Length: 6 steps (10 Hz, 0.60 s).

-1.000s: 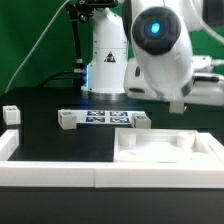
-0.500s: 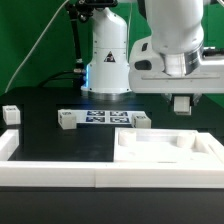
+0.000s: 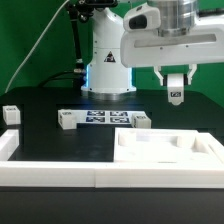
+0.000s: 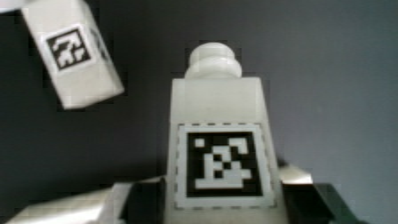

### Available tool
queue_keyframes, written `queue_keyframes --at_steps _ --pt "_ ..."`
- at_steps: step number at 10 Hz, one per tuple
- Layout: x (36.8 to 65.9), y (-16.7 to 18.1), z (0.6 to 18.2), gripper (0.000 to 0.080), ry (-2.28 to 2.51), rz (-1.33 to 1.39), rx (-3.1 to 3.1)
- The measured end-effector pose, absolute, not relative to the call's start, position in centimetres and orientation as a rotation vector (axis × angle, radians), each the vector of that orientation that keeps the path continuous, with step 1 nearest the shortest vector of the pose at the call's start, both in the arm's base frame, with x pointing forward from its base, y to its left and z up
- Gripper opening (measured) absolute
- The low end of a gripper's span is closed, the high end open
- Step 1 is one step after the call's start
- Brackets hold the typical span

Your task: Assemble one leg

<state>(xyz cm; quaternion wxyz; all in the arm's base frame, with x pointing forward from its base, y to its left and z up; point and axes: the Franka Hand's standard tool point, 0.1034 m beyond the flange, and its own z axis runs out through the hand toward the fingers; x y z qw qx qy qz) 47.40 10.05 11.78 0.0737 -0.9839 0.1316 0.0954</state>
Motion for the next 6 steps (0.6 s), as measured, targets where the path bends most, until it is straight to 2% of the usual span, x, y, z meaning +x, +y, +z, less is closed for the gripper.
queue_keyframes --at_steps 1,3,6 --pt "48.2 10.3 11.7 0.0292 0.399 0.103 -2.966" --pt "48.0 10.7 11.6 0.0292 0.363 -0.159 -2.975" --pt "48.9 9.5 11.6 0.0292 -0.020 -0.280 -3.036"
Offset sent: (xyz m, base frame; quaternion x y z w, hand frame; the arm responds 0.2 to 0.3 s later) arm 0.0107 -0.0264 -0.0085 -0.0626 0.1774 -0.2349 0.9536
